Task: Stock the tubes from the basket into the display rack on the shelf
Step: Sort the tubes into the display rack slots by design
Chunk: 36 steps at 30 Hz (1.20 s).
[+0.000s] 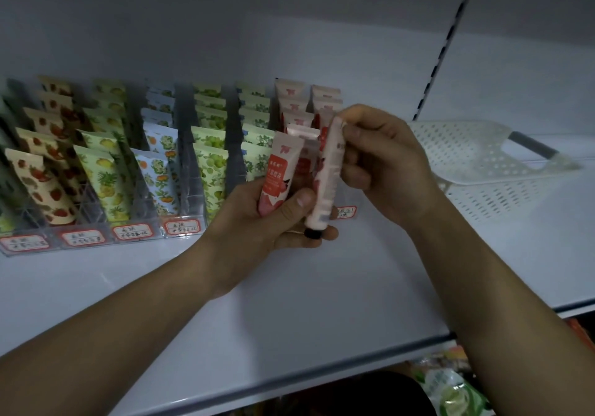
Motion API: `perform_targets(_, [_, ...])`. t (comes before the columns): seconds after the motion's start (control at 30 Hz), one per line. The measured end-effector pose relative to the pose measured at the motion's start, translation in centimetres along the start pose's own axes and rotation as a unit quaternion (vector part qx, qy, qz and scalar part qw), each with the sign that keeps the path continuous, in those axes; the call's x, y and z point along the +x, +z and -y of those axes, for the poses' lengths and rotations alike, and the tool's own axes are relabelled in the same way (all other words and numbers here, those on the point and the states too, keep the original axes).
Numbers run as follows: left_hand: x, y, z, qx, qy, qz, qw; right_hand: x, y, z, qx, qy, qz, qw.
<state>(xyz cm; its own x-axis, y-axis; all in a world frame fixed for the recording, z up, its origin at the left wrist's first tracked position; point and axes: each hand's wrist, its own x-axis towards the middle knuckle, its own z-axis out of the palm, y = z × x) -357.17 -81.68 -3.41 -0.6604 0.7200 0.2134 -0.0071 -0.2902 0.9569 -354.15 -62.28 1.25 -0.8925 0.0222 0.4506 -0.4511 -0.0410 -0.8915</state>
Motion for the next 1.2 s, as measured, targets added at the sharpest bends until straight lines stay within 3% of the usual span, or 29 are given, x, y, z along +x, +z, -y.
perform_targets(0.17, [0.2, -0.3, 0.0, -0.02, 0.008, -0.036, 0.999, -0.1, -0.2, 0.3, 0.031, -0.003, -0.028, 0.999])
perform_targets(0.23, [0.1, -0.3, 0.0, -0.04, -0.004, -0.018, 0.999, 0.0, -0.1, 0.0, 0.0, -0.012, -0.031, 0.999])
perform_targets(0.4, [-0.2, 0.3, 0.1, 0.043, -0.022, 0.033, 0.998, -0.1, 0.1, 0.0, 0.026, -0.014, -0.02, 0.999])
perform_targets(0.53, [-0.1, 0.4, 0.1, 0.087, 0.018, -0.037, 0.995, 0.0, -0.2, 0.0, 0.055, -0.016, 0.01, 0.998])
perform_targets(0.67, [0.2, 0.5, 0.2, 0.108, 0.04, -0.088, 0.989, -0.1, -0.3, -0.5, -0.064, -0.025, 0.021, 0.997])
perform_targets(0.77, [0.2, 0.5, 0.2, 0.104, 0.033, -0.107, 0.988, -0.1, -0.3, -0.4, -0.076, -0.046, -0.04, 0.995])
perform_targets(0.9, [0.1, 0.3, 0.4, 0.176, 0.036, -0.122, 0.976, 0.2, -0.7, 0.4, -0.003, -0.035, -0.236, 0.971])
perform_targets(0.97, [0.0, 0.3, 0.6, 0.226, 0.042, -0.125, 0.965, 0.5, -1.2, 0.0, -0.121, -0.055, -0.297, 0.946])
perform_targets(1.07, [-0.3, 0.2, 0.7, 0.297, 0.042, -0.108, 0.948, 0.6, -1.5, -1.4, -0.323, -0.117, -0.275, 0.898])
perform_targets(1.2, [-0.4, 0.0, 0.8, 0.378, 0.046, -0.071, 0.922, 0.6, -1.3, -2.0, -0.4, -0.128, -0.24, 0.875])
